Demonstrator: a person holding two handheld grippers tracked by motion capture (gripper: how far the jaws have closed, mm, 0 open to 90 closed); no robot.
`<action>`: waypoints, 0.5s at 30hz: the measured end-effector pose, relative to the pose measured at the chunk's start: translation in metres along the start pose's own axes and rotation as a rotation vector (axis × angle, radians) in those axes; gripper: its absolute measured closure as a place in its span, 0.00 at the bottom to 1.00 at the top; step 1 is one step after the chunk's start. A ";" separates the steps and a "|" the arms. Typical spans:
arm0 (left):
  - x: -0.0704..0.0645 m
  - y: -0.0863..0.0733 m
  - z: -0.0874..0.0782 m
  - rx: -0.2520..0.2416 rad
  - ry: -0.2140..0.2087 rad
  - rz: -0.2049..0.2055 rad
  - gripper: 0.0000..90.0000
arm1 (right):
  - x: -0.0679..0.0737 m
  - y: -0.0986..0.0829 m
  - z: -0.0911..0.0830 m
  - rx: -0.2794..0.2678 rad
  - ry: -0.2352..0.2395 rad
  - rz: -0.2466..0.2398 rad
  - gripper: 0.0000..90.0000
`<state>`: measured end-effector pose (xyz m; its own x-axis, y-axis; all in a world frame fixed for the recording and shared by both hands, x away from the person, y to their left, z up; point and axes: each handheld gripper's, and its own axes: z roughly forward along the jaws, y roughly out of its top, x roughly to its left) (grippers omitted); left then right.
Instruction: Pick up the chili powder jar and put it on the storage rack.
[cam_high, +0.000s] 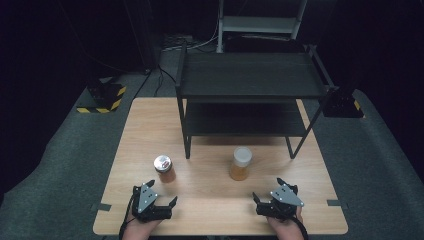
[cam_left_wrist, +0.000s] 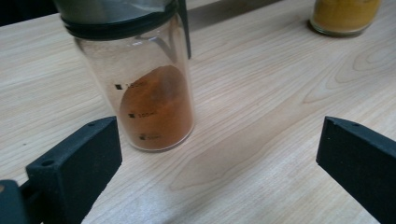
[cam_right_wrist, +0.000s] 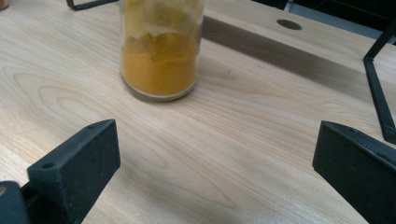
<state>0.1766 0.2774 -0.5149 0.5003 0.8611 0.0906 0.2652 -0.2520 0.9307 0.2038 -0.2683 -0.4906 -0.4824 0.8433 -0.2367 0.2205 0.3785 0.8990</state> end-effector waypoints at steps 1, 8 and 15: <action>0.000 0.000 0.000 0.000 0.000 0.000 0.00 | 0.000 0.000 0.000 0.000 0.000 0.000 0.00; -0.002 0.002 0.000 0.013 -0.001 0.020 0.00 | -0.005 -0.003 -0.002 -0.011 -0.004 0.062 0.00; -0.002 0.003 0.000 0.020 0.000 0.010 0.00 | -0.001 0.000 -0.001 0.008 -0.013 0.038 0.00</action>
<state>0.1765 0.2747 -0.5125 0.5033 0.8584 0.0996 0.2766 -0.2692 0.9225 0.2032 -0.2699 -0.4896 -0.4626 0.8620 -0.2072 0.2453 0.3490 0.9044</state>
